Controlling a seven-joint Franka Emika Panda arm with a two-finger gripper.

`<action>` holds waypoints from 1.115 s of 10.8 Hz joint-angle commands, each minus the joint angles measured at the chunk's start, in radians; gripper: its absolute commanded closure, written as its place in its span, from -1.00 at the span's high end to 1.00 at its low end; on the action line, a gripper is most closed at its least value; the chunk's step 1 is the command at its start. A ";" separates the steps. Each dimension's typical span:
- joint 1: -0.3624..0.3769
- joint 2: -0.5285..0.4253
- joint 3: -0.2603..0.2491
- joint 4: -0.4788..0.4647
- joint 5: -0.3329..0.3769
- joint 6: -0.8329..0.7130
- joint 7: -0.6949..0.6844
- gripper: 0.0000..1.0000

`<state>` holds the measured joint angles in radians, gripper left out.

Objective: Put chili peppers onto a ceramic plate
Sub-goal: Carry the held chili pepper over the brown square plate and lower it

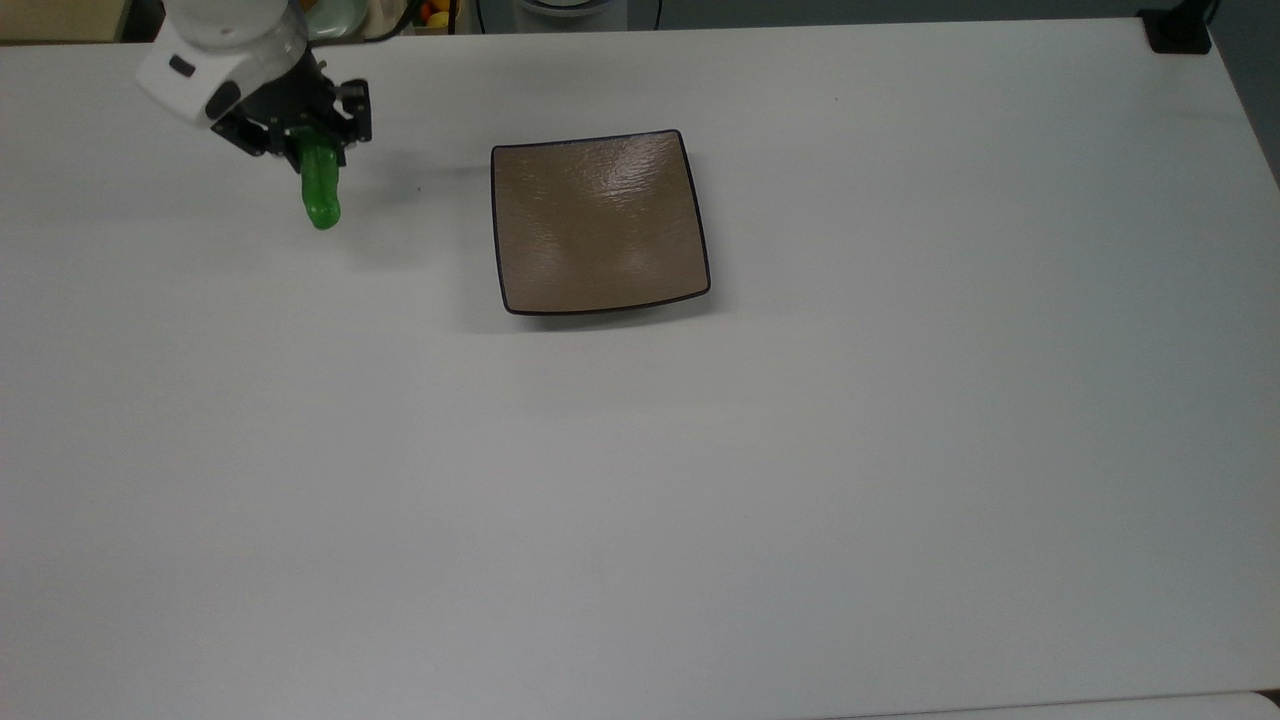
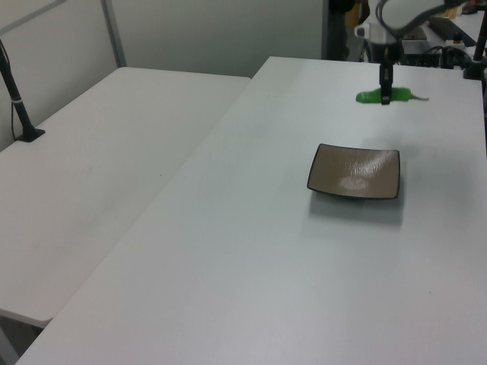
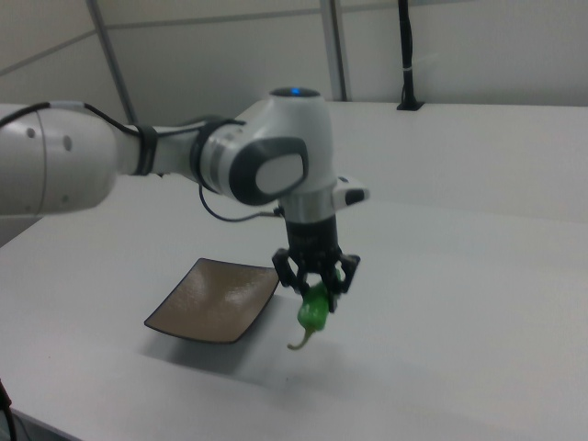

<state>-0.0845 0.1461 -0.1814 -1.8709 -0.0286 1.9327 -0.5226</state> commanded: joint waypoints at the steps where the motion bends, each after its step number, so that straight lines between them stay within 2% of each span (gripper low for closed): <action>1: 0.066 -0.051 0.006 0.067 0.007 -0.121 0.006 -0.92; 2: 0.087 -0.063 0.026 0.070 0.021 -0.142 0.006 -0.92; 3: 0.091 -0.069 0.067 0.079 0.033 -0.158 0.022 -0.92; 5: 0.094 -0.069 0.137 0.081 0.035 -0.172 0.119 -0.92; 9: 0.095 -0.030 0.236 0.066 0.038 -0.135 0.286 -0.92; 12: 0.127 -0.017 0.257 -0.045 0.038 0.067 0.391 -0.91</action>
<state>0.0201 0.1288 0.0704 -1.8288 -0.0029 1.8569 -0.2003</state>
